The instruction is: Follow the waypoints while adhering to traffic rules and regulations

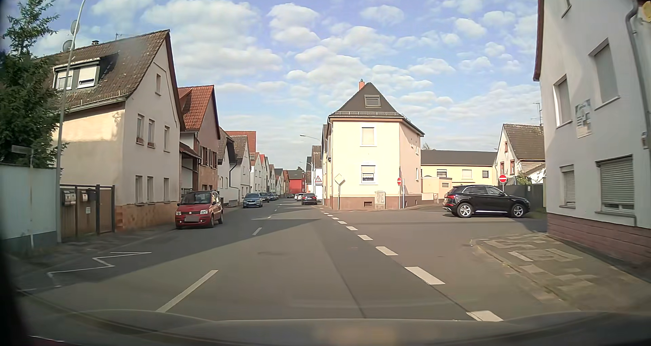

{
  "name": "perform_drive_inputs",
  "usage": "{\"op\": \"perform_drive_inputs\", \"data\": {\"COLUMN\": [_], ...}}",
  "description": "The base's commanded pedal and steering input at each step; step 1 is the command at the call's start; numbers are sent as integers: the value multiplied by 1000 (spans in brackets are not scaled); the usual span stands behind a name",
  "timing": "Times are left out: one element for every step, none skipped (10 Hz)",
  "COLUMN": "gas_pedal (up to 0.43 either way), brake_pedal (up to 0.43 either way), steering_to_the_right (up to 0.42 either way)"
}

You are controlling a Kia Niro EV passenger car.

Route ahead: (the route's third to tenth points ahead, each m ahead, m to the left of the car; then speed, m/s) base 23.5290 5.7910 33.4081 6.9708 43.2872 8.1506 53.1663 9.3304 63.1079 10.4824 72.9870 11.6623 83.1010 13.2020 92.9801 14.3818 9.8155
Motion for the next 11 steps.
{"op": "perform_drive_inputs", "data": {"gas_pedal": [87,87,87,87,87,87,87,87,79,79,79], "brake_pedal": [30,30,30,30,30,30,30,30,24,30,30], "steering_to_the_right": [-38,-38,-38,-38,-38,-38,-38,-38,-38,-36,-36]}}
